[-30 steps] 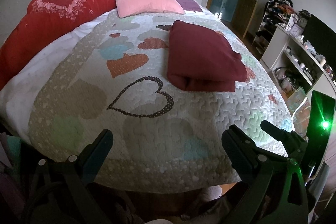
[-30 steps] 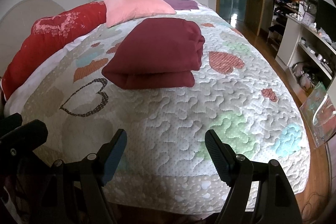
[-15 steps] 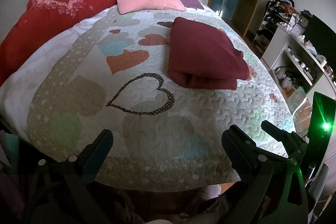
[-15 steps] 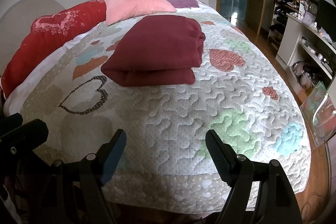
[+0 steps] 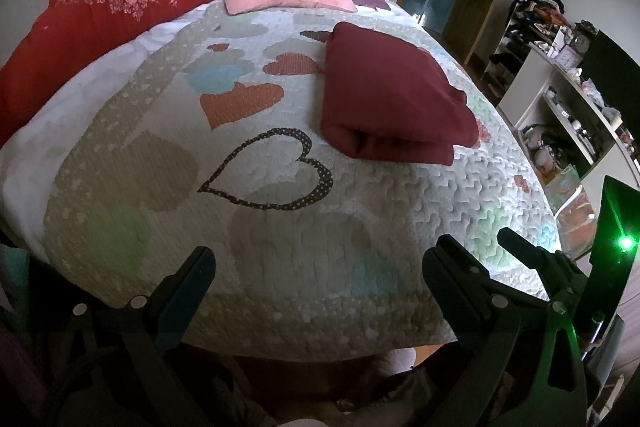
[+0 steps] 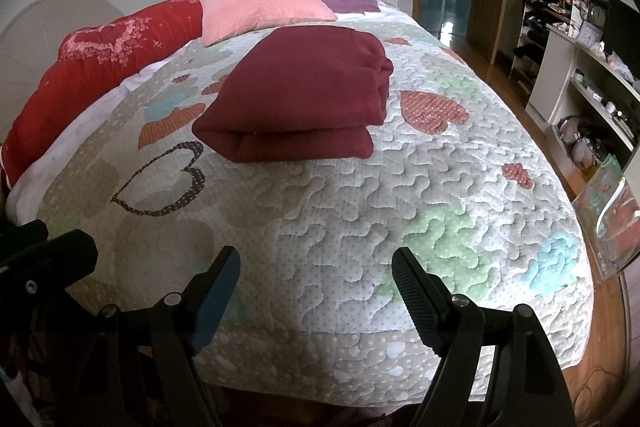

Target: Fold small clothes

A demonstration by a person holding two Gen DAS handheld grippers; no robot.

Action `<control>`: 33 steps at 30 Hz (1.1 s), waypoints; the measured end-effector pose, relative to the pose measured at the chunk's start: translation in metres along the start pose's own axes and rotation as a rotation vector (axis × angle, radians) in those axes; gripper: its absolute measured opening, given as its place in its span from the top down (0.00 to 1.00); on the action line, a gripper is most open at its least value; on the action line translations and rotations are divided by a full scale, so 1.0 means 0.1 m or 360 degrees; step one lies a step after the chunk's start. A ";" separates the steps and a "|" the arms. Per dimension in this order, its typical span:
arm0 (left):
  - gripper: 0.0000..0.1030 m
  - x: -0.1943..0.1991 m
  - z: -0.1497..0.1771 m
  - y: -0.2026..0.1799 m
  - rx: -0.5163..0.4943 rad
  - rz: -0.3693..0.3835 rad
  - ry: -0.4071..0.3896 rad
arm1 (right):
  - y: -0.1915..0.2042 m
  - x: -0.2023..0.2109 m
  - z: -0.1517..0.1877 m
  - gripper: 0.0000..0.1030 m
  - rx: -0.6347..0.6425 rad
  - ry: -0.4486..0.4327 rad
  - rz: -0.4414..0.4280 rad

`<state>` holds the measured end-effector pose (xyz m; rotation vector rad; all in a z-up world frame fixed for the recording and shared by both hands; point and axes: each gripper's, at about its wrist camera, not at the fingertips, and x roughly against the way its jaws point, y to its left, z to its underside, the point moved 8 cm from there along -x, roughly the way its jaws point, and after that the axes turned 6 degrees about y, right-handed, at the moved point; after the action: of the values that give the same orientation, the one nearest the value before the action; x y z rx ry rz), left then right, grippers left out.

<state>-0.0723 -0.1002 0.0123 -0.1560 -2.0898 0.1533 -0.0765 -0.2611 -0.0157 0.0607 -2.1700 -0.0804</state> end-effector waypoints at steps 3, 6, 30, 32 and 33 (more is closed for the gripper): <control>0.00 -0.01 0.01 0.01 0.0007 0.0005 0.0010 | 0.00 0.00 0.00 0.20 -0.0001 0.0001 -0.0001; 0.00 -0.01 0.00 0.01 0.0007 0.0007 0.0011 | 0.00 0.00 0.00 0.20 -0.0001 0.0001 0.0000; 0.00 -0.06 0.04 0.02 0.0023 0.0003 0.0030 | -0.08 -0.04 0.00 0.20 -0.0025 0.0005 0.0017; 0.00 -0.06 0.04 0.02 0.0023 0.0002 0.0028 | -0.08 -0.04 0.01 0.20 -0.0023 0.0005 0.0016; 0.00 -0.06 0.03 0.02 0.0022 0.0000 0.0027 | -0.08 -0.04 0.01 0.20 -0.0022 0.0005 0.0016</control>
<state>-0.0720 -0.0992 0.0051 -0.1482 -2.0713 0.1656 -0.0751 -0.2690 -0.0198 0.0418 -2.1664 -0.0892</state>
